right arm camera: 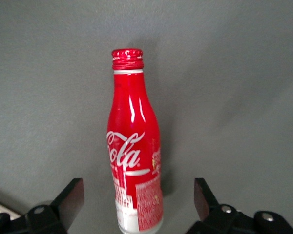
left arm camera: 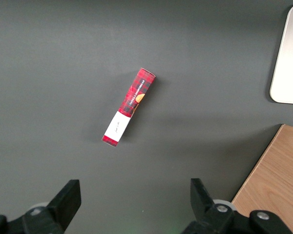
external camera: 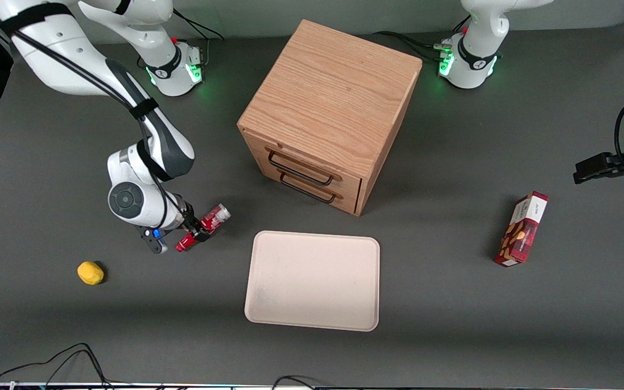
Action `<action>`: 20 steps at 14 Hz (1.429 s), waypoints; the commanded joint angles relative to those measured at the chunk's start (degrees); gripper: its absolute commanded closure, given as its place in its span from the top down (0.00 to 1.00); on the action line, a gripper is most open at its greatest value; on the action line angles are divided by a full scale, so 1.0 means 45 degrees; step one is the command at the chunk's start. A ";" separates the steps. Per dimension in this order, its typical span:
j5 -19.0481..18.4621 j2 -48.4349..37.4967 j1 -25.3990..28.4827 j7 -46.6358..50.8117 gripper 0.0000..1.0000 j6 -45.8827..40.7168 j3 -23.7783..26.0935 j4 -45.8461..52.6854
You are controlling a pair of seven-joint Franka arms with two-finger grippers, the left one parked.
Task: Place coke bottle on tray
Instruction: 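Close the right gripper around the bottle's body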
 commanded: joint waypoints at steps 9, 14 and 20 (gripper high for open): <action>-0.0464 0.1034 0.0002 0.0798 0.95 0.1430 -0.0067 -0.0123; -0.0738 0.1054 -0.0018 0.0798 0.69 0.1996 -0.0086 -0.0475; -0.0718 0.0763 -0.0057 0.0624 0.04 0.1861 -0.0047 -0.0339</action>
